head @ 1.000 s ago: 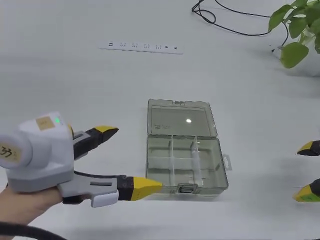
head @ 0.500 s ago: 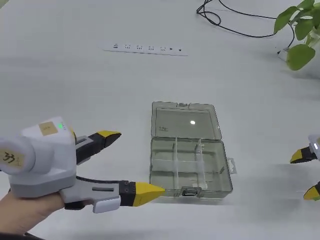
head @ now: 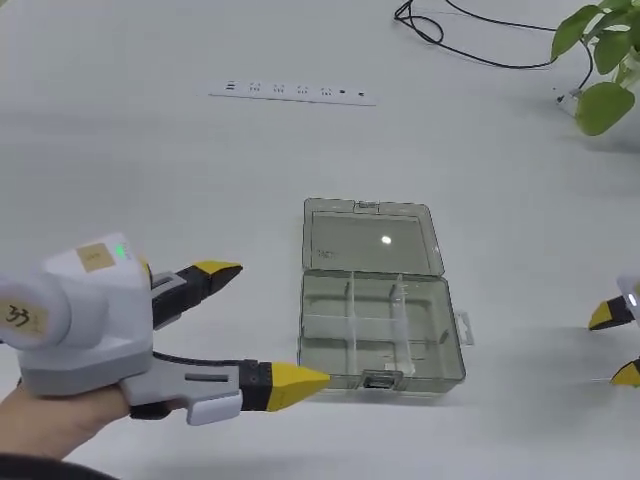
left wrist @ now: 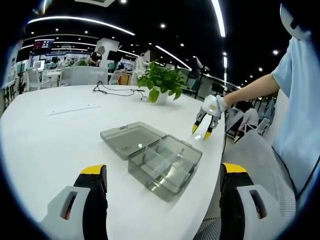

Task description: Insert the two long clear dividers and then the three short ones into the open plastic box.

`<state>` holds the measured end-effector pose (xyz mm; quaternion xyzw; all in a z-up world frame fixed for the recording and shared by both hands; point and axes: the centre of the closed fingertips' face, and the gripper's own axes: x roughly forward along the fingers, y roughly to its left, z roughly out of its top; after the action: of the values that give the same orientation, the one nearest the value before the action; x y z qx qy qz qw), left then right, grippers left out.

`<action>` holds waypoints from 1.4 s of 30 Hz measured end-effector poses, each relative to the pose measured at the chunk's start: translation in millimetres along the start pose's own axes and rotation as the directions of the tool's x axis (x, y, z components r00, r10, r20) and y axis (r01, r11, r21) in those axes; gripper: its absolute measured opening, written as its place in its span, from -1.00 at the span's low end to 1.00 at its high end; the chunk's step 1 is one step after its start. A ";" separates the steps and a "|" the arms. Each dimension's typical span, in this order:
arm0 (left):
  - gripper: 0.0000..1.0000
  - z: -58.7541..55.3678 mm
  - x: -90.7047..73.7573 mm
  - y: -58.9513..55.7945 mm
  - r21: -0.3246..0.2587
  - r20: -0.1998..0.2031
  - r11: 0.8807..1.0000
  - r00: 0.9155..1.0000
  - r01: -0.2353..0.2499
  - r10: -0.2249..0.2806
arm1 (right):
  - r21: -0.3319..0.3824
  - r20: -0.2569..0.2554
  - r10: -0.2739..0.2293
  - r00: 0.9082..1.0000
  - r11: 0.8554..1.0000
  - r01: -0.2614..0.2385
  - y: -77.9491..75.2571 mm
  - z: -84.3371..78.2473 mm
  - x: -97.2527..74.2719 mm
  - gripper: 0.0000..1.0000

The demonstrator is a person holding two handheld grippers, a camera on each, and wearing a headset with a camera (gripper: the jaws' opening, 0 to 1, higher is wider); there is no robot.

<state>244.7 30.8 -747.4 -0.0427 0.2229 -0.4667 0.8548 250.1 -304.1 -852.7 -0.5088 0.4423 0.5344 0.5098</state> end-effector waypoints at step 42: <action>0.75 5.5 7.1 -9.9 -0.056 0.009 0.997 0.999 0.051 -0.051 | 0.283 0.082 -0.077 0.994 0.958 0.051 -7.6 27.4 -15.4 -0.36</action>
<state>242.6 18.7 -742.1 -0.0740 0.2313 -0.4819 0.8419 254.6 -277.7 -834.5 -0.4202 0.4728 0.4722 0.6139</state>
